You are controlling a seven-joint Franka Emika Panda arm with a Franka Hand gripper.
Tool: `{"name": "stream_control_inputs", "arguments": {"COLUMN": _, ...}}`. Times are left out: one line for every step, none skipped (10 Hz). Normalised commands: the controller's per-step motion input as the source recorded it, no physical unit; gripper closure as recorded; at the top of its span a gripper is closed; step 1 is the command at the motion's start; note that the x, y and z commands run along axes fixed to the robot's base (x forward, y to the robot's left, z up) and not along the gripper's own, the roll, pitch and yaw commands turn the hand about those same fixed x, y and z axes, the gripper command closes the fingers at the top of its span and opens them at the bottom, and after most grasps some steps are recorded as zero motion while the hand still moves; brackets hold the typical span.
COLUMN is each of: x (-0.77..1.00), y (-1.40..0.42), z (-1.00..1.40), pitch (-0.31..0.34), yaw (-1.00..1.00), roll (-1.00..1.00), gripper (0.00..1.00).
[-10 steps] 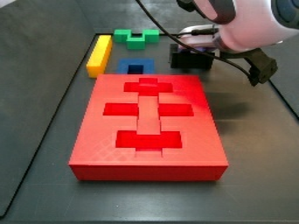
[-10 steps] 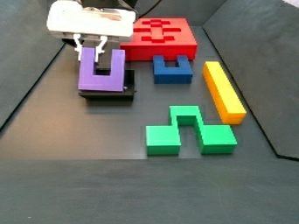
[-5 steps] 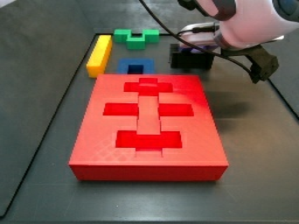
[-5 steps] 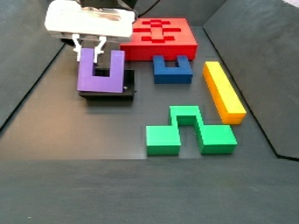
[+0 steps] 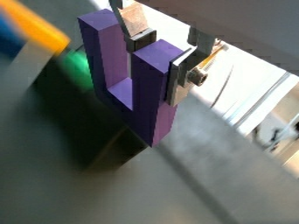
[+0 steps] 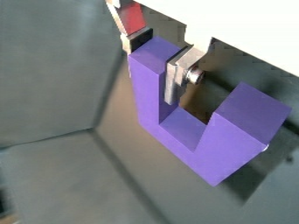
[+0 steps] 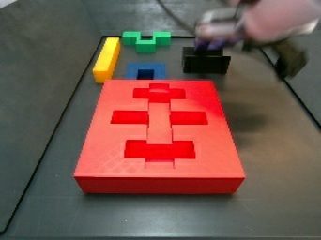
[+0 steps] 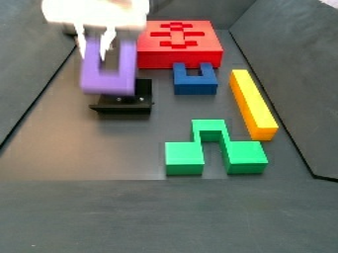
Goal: Pick up the purple object. Move up. Place the purple object on the fixture. Regrasp the purple object. Move to above the board. Insert the purple object.
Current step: Move to above the board.
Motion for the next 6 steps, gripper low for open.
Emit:
{"name": "stream_control_inputs", "arguments": {"x": -0.03, "y": 0.03, "z": 1.40, "pitch": 0.018, "yaw": -0.03, "roll": -0.07, "gripper": 1.00}}
{"name": "stream_control_inputs", "arguments": {"x": -0.04, "y": 0.04, "z": 1.40, "pitch": 0.011, "yaw": -0.01, "roll": -0.04, "gripper": 1.00}}
{"name": "stream_control_inputs", "arguments": {"x": -0.04, "y": 0.03, "z": 1.40, "pitch": 0.031, "yaw": -0.01, "roll": -0.03, "gripper": 1.00}}
{"name": "stream_control_inputs", "arguments": {"x": -0.03, "y": 0.03, "z": 1.40, "pitch": 0.039, "yaw": -0.01, "roll": -0.01, "gripper": 1.00}}
{"name": "stream_control_inputs", "arguments": {"x": -0.04, "y": 0.02, "z": 1.40, "pitch": 0.045, "yaw": 0.01, "roll": -0.01, "gripper": 1.00}}
{"name": "stream_control_inputs", "arguments": {"x": -0.02, "y": 0.01, "z": 0.87, "pitch": 0.042, "yaw": 0.01, "roll": -0.01, "gripper": 1.00}}
